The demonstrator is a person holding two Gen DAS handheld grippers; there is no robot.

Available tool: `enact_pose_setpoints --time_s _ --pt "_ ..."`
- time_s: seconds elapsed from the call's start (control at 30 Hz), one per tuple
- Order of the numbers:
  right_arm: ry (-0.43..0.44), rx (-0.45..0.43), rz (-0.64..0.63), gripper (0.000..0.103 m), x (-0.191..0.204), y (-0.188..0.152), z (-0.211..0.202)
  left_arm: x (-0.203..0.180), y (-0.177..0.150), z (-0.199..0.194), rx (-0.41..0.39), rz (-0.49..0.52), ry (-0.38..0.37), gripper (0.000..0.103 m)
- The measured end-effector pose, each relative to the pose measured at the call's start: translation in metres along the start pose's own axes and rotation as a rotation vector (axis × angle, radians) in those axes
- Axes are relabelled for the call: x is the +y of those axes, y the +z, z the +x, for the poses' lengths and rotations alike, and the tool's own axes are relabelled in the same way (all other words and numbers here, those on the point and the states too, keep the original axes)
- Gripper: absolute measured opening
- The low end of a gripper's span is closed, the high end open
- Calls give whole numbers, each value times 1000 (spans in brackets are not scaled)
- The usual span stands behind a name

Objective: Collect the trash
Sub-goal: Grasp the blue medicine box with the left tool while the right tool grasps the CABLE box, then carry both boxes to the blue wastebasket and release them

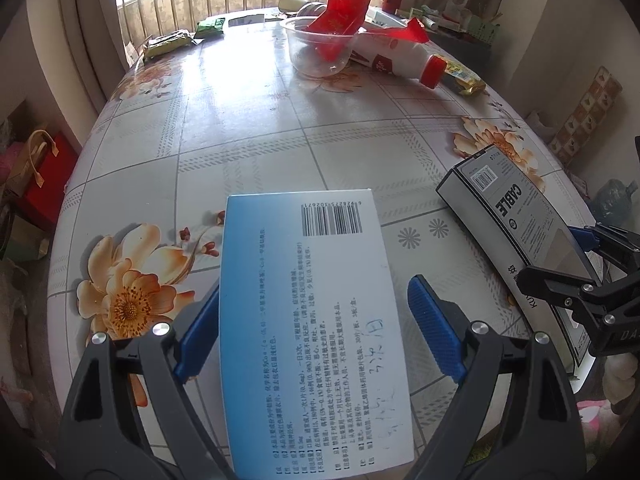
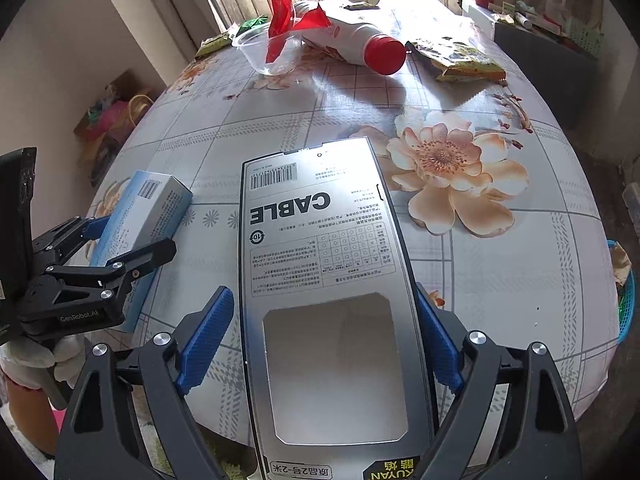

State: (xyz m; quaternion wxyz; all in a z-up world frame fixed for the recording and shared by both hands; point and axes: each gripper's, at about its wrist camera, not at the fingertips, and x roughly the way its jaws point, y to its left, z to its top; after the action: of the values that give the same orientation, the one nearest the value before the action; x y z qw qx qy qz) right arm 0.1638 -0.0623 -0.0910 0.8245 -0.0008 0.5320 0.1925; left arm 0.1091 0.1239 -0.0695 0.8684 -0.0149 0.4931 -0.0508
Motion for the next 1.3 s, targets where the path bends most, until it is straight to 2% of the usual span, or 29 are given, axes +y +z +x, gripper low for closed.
enact_pose_setpoints --time_s 0.27,0.57,0.77,0.83,1.3 --pt "-9 -7 -14 85 1 -2 0 3 1 3 10 7 76 85" --pt "-19 -17 -7 81 0 -3 -2 5 1 3 -10 -4 72 84" --pt "-13 -19 3 80 -1 -3 -2 6 2 -1 -30 -9 50 70" --pt "-4 -19 9 80 -1 -3 -2 8 2 -1 -32 -19 39 68" --pt "35 -18 38 80 -3 -4 -3 14 -1 -5 -46 -64 -11 67"
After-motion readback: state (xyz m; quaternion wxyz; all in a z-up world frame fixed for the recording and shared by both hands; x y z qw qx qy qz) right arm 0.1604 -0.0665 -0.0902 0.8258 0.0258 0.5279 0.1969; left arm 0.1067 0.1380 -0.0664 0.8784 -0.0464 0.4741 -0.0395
